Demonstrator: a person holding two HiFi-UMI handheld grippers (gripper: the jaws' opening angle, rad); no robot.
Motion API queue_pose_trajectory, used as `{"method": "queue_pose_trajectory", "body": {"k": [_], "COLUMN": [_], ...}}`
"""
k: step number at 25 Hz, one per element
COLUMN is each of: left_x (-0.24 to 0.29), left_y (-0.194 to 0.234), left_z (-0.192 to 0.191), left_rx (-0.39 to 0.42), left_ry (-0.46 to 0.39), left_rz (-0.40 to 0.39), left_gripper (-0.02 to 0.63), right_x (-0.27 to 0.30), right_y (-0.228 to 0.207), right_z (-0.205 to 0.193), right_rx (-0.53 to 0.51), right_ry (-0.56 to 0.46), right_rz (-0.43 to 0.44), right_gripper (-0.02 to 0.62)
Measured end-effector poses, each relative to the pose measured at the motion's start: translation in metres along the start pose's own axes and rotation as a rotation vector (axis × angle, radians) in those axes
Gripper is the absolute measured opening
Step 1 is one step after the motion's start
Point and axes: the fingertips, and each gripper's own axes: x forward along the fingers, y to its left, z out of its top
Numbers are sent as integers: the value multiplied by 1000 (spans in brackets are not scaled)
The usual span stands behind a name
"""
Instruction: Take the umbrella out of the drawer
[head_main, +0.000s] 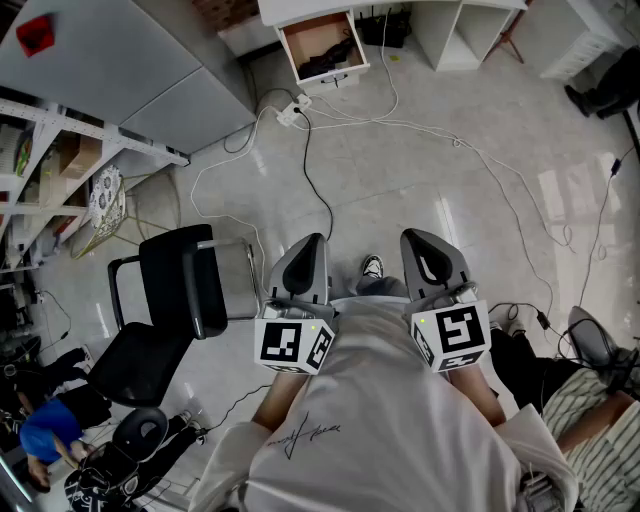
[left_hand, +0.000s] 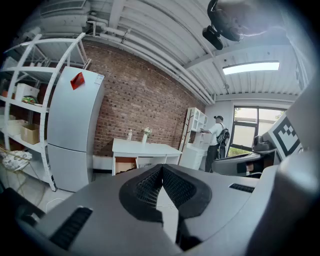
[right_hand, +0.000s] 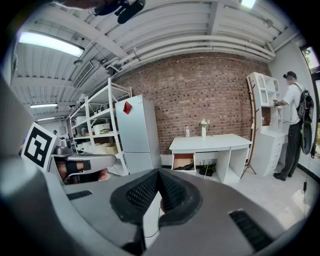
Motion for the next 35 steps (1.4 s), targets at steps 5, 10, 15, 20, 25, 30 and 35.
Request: {"method": "queue_pose_trajectory", "body": {"k": [5,10,15,20,25,30,35], "left_x": [11,22,42,72,108,147,183], "left_y": [-11,-15,-12,-2,20,51,85], "left_z": [-1,4,3,5,26,55,74], "left_rx": [23,26,8,-9,-47,-38,-36], "left_ry": [17,23,47,70,45,48,55], "left_rz": [15,17,-5,-25,-54,-76,-89], "left_gripper": [17,17,17,17,17,17,17], "right_x": [-6,-5,6,31,69,117,170], "right_y": [-14,-22,-35,-51,-65,-74,-79], "right_z": [2,6,10,12,24,50,79], "right_rx": [-5,-22,84,109,99,91,65], "right_ry": [-22,-16,-25,13,38,69,76], "right_rz": [11,15,28,22,12,8,20], "right_gripper": [9,9,9,9,9,9,9]}}
